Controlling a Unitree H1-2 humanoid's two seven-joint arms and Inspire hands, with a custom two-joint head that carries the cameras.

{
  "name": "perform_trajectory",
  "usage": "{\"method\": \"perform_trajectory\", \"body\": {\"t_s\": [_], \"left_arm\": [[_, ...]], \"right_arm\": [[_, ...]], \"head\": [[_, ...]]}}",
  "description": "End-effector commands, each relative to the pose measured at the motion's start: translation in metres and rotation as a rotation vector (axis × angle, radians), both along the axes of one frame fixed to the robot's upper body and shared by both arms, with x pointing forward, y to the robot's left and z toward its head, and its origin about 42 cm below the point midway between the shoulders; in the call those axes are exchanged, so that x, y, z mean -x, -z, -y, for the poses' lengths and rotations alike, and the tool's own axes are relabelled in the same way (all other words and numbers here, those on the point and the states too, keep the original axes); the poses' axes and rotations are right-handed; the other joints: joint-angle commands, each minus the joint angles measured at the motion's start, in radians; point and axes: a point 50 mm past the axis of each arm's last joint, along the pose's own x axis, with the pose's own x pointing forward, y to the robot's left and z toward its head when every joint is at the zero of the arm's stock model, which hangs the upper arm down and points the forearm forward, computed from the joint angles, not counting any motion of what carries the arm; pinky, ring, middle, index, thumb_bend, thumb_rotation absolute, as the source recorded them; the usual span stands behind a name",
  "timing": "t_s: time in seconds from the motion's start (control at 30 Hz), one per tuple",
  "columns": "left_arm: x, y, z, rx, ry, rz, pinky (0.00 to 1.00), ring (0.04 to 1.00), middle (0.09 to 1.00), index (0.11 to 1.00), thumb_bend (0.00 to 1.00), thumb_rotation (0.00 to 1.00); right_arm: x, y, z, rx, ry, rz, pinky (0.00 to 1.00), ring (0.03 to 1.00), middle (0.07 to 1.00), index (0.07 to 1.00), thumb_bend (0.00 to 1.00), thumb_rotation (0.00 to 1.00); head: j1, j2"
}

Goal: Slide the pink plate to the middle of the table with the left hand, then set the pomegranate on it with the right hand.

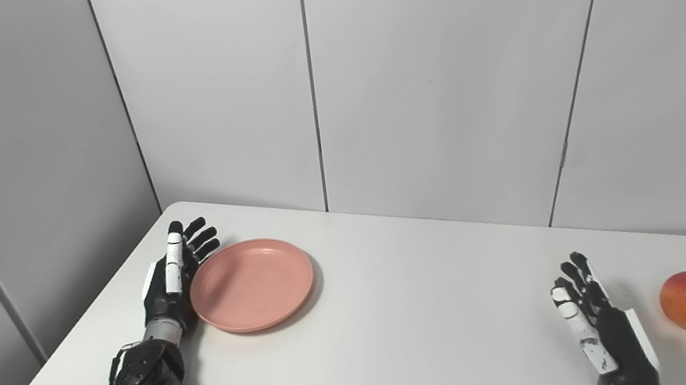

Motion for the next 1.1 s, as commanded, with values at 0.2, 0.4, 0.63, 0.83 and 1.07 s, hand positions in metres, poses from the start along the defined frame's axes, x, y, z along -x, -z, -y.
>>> {"method": "perform_trajectory", "body": {"t_s": [0.2,0.4,0.63,0.83,1.07], "left_arm": [[-0.009,-0.016,0.023,0.008,0.046,0.061,0.82,0.840,0.831,0.817,0.70,1.00],[-0.009,-0.018,0.043,0.092,0.069,0.062,0.84,0.851,0.837,0.825,0.71,1.00],[-0.007,-0.016,0.070,0.124,0.104,0.046,0.86,0.859,0.844,0.837,0.69,1.00],[-0.004,-0.018,0.092,0.151,0.137,0.041,0.86,0.858,0.849,0.841,0.68,1.00],[0.003,-0.016,0.106,0.131,0.182,0.021,0.88,0.873,0.859,0.851,0.67,1.00]], "right_arm": [[-0.006,-0.014,0.004,0.001,-0.003,0.073,0.98,0.926,0.953,0.978,0.41,0.80],[-0.006,-0.015,0.003,0.001,0.000,0.067,0.98,0.929,0.954,0.978,0.41,0.79],[-0.005,-0.015,0.001,0.009,0.007,0.066,0.96,0.923,0.954,0.972,0.42,0.80],[-0.005,-0.015,0.001,0.017,0.002,0.070,0.96,0.928,0.957,0.973,0.42,0.81],[-0.005,-0.016,-0.001,0.020,0.004,0.067,0.95,0.922,0.946,0.962,0.44,0.80]], "head": [[-0.006,0.005],[-0.012,0.011],[-0.022,0.022],[-0.033,0.034],[-0.067,0.049]]}}
